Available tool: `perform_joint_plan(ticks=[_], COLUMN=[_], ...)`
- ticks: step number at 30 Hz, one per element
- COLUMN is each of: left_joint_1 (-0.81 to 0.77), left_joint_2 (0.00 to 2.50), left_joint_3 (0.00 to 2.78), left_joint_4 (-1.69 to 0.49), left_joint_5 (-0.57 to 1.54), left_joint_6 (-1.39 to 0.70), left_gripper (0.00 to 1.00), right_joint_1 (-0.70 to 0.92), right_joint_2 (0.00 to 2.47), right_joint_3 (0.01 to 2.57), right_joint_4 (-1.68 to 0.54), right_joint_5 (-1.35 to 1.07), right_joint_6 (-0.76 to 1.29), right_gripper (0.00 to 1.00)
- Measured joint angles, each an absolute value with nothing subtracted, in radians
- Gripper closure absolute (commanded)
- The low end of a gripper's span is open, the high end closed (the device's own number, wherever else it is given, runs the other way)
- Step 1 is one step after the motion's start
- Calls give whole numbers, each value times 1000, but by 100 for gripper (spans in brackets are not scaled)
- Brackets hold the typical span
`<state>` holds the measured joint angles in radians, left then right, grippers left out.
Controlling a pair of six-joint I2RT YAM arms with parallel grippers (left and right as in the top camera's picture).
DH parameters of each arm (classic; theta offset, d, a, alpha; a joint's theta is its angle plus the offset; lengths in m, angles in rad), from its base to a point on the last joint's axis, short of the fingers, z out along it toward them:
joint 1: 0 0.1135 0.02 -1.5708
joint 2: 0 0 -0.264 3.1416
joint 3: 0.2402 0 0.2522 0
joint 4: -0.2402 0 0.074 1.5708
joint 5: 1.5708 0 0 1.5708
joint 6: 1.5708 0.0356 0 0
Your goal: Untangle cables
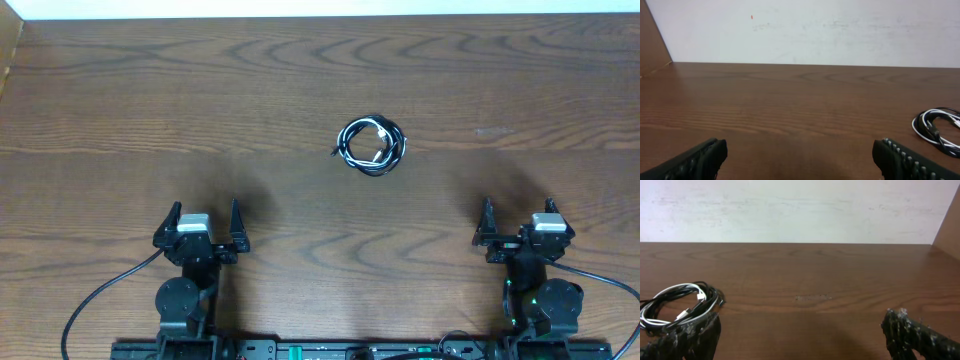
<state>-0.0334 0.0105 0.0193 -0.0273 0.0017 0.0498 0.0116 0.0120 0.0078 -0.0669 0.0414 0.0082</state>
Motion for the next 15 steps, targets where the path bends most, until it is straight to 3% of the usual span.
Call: perform_joint_plan(ticks=[15], left_joint_1=[-33], left_joint_2=[10], left_joint_3=[19], left_joint_4=[-25], left_joint_5=[-12], left_joint_6=[29], left_gripper=[2], right_joint_1=[12], right_joint_2=[12], right_joint_3=[8], right_joint_4=[-67], right_joint_5=[42], right_joint_6=[8], right_gripper=[1])
